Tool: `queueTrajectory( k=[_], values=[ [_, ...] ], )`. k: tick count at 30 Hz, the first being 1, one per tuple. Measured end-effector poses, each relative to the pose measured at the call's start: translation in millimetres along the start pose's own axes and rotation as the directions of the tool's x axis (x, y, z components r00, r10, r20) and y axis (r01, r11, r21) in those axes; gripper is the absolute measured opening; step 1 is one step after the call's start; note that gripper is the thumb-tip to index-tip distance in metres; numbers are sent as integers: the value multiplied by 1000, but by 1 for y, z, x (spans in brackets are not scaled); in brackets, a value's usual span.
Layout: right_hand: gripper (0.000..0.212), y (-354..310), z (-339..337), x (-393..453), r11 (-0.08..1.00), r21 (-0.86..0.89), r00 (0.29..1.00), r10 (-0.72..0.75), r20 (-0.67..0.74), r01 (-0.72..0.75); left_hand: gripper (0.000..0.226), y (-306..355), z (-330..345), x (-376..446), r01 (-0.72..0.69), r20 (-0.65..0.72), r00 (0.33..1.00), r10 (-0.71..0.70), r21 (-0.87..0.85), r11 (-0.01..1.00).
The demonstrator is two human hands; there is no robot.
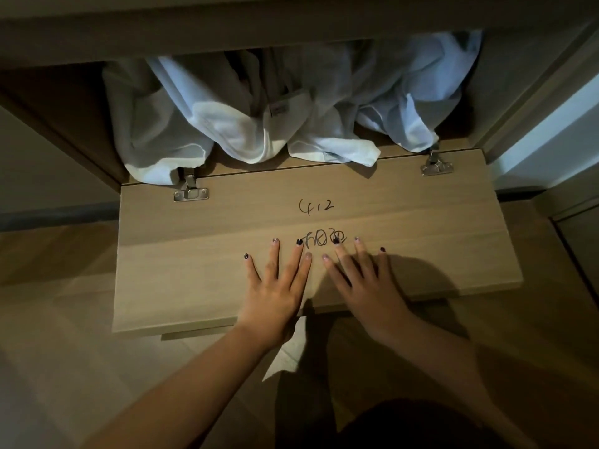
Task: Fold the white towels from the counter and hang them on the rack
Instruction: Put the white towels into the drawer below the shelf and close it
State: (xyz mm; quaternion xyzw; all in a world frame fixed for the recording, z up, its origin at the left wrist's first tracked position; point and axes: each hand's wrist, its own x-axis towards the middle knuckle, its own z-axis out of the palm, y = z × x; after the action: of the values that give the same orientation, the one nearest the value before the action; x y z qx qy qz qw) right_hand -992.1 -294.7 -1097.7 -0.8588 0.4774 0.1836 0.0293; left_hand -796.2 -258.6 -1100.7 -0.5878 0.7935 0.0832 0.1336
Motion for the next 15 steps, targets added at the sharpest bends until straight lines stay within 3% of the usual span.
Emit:
queueTrajectory(
  k=[4, 10, 13, 15],
  values=[
    [113, 0, 17, 12, 998, -54, 999, -24, 46, 27, 129, -7, 16, 7, -21, -63, 998, 26, 73, 997],
    [120, -1, 22, 14, 999, -13, 999, -48, 5, 48, 119, -11, 28, 10, -57, -89, 994, 62, 54, 997],
    [119, 1, 15, 12, 995, 87, 998, -51, 46, 47, 103, -11, 26, 6, -83, -122, 990, 73, -77, 994],
    [106, 2, 5, 10, 975, 217, 998, -47, 46, 36, 89, -12, 19, 9, -60, -217, 976, -7, -304, 951]
  ],
)
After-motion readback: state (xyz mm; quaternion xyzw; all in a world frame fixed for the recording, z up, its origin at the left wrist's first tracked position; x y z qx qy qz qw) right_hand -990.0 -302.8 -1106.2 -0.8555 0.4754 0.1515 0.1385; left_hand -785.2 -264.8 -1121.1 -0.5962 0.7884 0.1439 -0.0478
